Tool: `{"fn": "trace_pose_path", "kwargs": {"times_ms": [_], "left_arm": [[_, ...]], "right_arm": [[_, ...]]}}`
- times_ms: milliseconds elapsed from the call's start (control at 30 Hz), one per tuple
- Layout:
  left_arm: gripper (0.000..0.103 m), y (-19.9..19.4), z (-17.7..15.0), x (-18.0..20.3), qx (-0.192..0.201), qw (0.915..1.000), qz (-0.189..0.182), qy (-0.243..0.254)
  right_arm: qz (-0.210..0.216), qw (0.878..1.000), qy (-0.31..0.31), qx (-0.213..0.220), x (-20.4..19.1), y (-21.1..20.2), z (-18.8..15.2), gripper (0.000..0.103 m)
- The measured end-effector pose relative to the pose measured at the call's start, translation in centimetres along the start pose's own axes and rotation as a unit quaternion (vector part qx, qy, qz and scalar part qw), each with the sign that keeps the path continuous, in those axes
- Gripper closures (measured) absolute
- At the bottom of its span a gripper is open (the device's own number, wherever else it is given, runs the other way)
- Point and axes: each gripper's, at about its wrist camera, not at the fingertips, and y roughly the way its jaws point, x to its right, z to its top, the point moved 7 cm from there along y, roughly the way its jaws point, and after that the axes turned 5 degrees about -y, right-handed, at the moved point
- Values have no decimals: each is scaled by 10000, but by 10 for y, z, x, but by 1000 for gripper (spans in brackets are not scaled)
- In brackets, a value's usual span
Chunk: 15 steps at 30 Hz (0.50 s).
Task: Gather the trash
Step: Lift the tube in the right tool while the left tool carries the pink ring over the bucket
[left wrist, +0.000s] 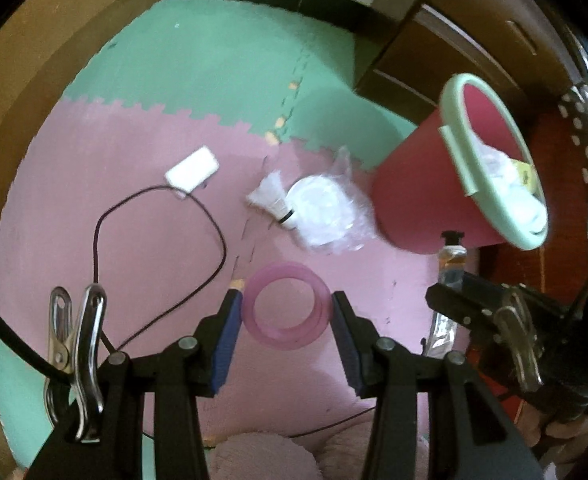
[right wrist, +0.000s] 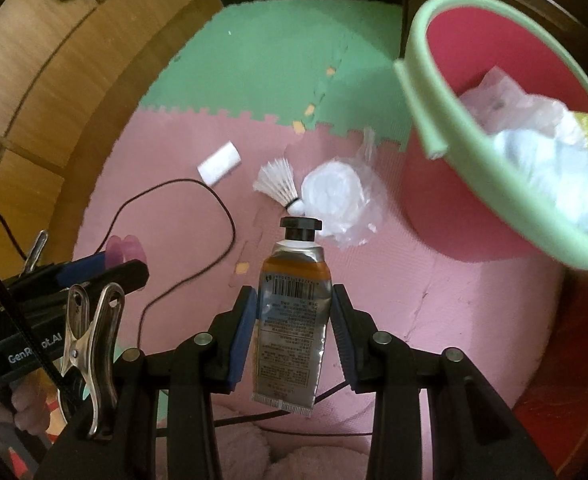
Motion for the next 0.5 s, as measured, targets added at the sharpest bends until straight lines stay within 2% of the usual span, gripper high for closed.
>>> {"fn": "trace_pose_path", "kwargs": {"times_ms": [233,500], "left_arm": [[56,-30,15,31,181,9993,-136,314],[56,-43,19,70,244,9967,-201,745]], "right_arm": [[10,9991,17,414,7,-46,7,65],[42,9974,251,679,26,-82,-1,65]]}}
